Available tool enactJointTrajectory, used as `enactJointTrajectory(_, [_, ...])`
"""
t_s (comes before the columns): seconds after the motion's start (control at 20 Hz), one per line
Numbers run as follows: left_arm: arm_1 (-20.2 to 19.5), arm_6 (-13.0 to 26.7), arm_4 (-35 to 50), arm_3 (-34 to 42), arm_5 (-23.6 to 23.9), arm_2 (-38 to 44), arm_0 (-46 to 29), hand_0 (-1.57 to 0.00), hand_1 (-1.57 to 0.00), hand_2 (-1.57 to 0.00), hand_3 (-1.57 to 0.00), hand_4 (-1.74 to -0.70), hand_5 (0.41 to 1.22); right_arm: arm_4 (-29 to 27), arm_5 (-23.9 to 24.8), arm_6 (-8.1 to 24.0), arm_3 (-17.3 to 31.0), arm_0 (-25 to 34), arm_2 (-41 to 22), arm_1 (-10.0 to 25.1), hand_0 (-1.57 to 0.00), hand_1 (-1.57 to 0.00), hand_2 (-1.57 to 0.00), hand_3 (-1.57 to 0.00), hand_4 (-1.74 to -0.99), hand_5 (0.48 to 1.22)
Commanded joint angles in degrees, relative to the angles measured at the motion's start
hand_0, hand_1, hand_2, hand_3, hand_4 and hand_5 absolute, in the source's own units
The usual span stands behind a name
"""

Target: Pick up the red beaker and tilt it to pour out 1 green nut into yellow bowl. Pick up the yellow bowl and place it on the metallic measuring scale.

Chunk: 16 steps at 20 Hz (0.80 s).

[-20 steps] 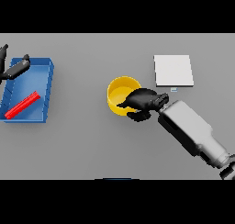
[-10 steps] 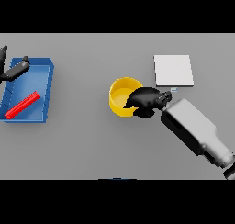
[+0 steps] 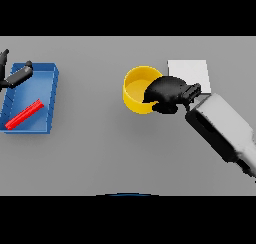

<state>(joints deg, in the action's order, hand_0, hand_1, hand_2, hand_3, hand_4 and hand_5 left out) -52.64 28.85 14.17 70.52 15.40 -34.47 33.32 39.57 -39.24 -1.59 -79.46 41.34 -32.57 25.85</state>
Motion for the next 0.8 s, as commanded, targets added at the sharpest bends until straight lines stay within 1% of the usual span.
enactJointTrajectory(0.0, [-0.14, -0.14, 0.2, 0.43, 0.03, 0.14, -0.06, 0.0, 0.0, 0.0, 0.0, -0.8, 0.723, -0.55, -0.56, 1.25, -0.58, -0.03, 0.7, 0.0, -1.56, -1.56, -1.55, -1.29, -1.723, 1.219])
enactJointTrajectory(0.05, [0.26, -0.91, 0.16, -0.12, 0.2, 0.19, -0.17, 0.0, 0.0, 0.0, 0.0, -0.81, 0.723, -1.02, -0.99, 1.92, -1.12, -0.19, 1.13, 0.16, -1.57, -1.57, -1.55, -1.26, -1.721, 1.219])
enactJointTrajectory(0.1, [-0.23, -1.13, 0.37, 0.2, 0.04, 0.41, -0.44, 0.0, 0.0, 0.0, 0.0, -0.81, 0.723, -1.4, -1.37, 2.22, -1.63, -0.42, 1.41, 0.42, -1.57, -1.57, -1.56, -1.25, -1.72, 1.219])
enactJointTrajectory(0.2, [-0.71, -0.57, -0.12, 1.15, 0.29, 0.09, -0.44, 0.0, 0.0, 0.0, 0.0, -0.8, 0.723, -1.59, -1.59, 1.55, -2.61, -0.56, 1.87, 1.99, -1.57, -1.57, -1.56, -1.24, -1.719, 1.22])
enactJointTrajectory(0.25, [-0.84, -0.32, -0.2, 1.36, 0.4, 0.05, -0.44, 0.0, 0.0, 0.0, 0.0, -0.8, 0.723, -1.41, -1.35, 1.11, -2.46, 0.67, 2.21, 2.41, -1.57, -1.57, -1.56, -1.24, -1.719, 1.22])
enactJointTrajectory(0.35, [-1.3, 0.2, 0.41, 1.62, 0.06, 0.59, -0.07, 0.0, 0.0, 0.0, 0.0, -0.81, 0.735, -0.21, 0.78, -0.2, -0.58, 2.14, 2.75, 3.64, -1.57, -1.57, -1.57, -1.32, -1.72, 1.22])
enactJointTrajectory(0.4, [-1.05, -0.34, 0.39, 1.63, 0.15, 0.48, -0.38, 0.0, 0.0, 0.0, 0.0, -0.81, 0.741, -0.25, 1.06, -0.26, 0.6, 3.02, 3.56, 4.28, -1.57, -1.57, -1.57, -1.33, -1.72, 1.221])
enactJointTrajectory(0.45, [-1.3, -0.08, 0.26, 1.73, 0.34, 0.42, -0.76, 0.0, 0.0, 0.0, 0.0, -0.81, 0.742, 0.32, 2.08, 0.12, 1.61, 3.21, 3.88, 4.74, -1.57, -1.57, -1.57, -1.3, -1.72, 1.221])
enactJointTrajectory(0.5, [-1.25, 1.2, -0.3, 2.5, 0.96, -0.03, -0.6, 0.0, 0.0, 0.0, 0.0, -0.8, 0.737, 0.61, 3.01, -0.74, 3.1, 3.65, 4.44, 5.66, -1.57, -1.57, -1.57, -1.27, -1.719, 1.221])
enactJointTrajectory(0.6, [-1.67, 1.82, -0.34, 2.83, 0.88, 0.0, -0.55, 0.0, 0.0, 0.0, 0.0, -0.8, 0.735, 1.3, 5.34, -0.92, 6.63, 4.3, 5.4, 6.31, -1.57, -1.57, -1.57, -1.24, -1.72, 1.221])
enactJointTrajectory(0.7, [-1.76, 2.94, -0.12, 4.07, 1.1, -0.11, -0.5, 0.0, 0.0, 0.0, 0.0, -0.81, 0.743, 0.7, 6.28, -0.94, 9.8, 4.78, 6.63, 6.21, -1.57, -1.57, -1.57, -1.22, -1.72, 1.221])
enactJointTrajectory(0.75, [-1.47, 3.96, -0.29, 3.89, 1.15, -0.34, -0.15, 0.0, 0.0, 0.0, 0.0, -0.82, 0.75, 0.33, 6.39, -1.64, 11.44, 4.96, 7.25, 6.54, -1.57, -1.57, -1.57, -1.21, -1.72, 1.221])
